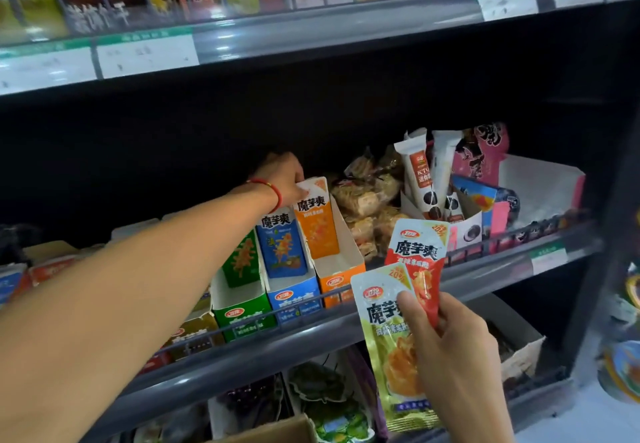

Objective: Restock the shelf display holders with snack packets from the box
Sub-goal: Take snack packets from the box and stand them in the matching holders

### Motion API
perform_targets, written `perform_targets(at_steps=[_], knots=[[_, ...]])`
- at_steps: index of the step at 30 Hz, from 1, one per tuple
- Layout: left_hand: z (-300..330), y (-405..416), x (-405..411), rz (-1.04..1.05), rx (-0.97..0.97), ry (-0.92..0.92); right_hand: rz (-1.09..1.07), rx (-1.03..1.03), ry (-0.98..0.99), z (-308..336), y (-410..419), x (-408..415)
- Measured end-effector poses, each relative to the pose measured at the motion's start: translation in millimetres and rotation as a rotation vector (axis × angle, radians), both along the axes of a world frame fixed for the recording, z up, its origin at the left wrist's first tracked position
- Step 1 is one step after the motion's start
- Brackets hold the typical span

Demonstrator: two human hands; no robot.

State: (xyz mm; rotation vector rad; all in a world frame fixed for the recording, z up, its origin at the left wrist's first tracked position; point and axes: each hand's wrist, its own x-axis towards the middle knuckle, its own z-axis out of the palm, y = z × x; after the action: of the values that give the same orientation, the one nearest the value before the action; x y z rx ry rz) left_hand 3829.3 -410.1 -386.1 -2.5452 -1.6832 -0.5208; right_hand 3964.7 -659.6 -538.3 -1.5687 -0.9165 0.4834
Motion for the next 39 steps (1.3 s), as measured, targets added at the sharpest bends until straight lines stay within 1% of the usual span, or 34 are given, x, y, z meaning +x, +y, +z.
perform_targets(at_steps=[4, 7, 8, 9, 10, 11, 12, 14, 15, 17, 18, 19, 21, 24, 27, 30, 33, 36, 39], knots=[[-6.9, 0.8, 0.6, -0.016, 0.067, 0.013, 0.016, 0.006, 0.009, -0.8, 1.1, -4.8], [-3.9, -12.4, -2.0, -0.02, 0.16, 0.015, 0.064, 0.035, 0.078, 1.1, -0.7, -9.7], [-2.5, -21.9, -4.9, -0.036, 0.214, -0.013, 0.086, 0.045, 0.108, 2.7, -1.2, -12.0], [-1.7, -37.4, -8.9, -0.084, 0.244, -0.08, 0.112, 0.055, 0.14, 3.5, -1.2, -14.3], [-3.1, -56.8, -14.4, -0.158, 0.225, -0.17, 0.133, 0.065, 0.168, 3.5, -0.6, -17.1], [-5.7, -81.4, -21.8, -0.245, 0.152, -0.242, 0.151, 0.072, 0.186, 3.9, 0.1, -20.5], [-11.8, -107.0, -31.7, -0.317, 0.037, -0.269, 0.172, 0.083, 0.198, 4.7, 0.3, -24.7], [-29.6, -151.9, -53.0, -0.378, -0.219, -0.251, 0.209, 0.104, 0.238, 4.0, 2.2, -34.8], [-40.0, -166.1, -64.4, -0.374, -0.305, -0.268, 0.236, 0.107, 0.257, 4.4, 2.5, -40.9], [-54.4, -177.2, -87.4, -0.312, -0.4, -0.423, 0.305, 0.103, 0.257, 5.2, 2.9, -55.0], [-56.6, -177.3, -99.9, -0.268, -0.417, -0.504, 0.34, 0.101, 0.241, 5.9, 2.4, -62.4], [-56.1, -175.4, -113.5, -0.229, -0.411, -0.547, 0.379, 0.105, 0.221, 6.5, 2.6, -69.9], [-49.2, -171.8, -142.6, -0.174, -0.366, -0.571, 0.437, 0.114, 0.23, 8.3, 2.4, -85.5], [-27.6, -165.2, -185.1, -0.115, -0.307, -0.631, 0.46, 0.102, 0.217, 8.3, 4.2, -103.4], [1.4, -145.4, -218.5, -0.017, -0.155, -0.645, 0.455, 0.112, 0.223, 5.4, 7.2, -115.4], [26.3, -116.1, -238.7, 0.064, -0.059, -0.667, 0.456, 0.111, 0.244, 6.6, 9.1, -123.4], [37.8, -91.3, -243.1, 0.098, -0.059, -0.673, 0.449, 0.101, 0.239, 7.9, 10.8, -128.0], [43.0, -72.8, -235.2, 0.127, -0.05, -0.643, 0.433, 0.092, 0.229, 6.4, 13.8, -129.6], [43.4, -60.4, -224.0, 0.138, -0.039, -0.509, 0.41, 0.095, 0.25, 5.1, 15.8, -127.1]])
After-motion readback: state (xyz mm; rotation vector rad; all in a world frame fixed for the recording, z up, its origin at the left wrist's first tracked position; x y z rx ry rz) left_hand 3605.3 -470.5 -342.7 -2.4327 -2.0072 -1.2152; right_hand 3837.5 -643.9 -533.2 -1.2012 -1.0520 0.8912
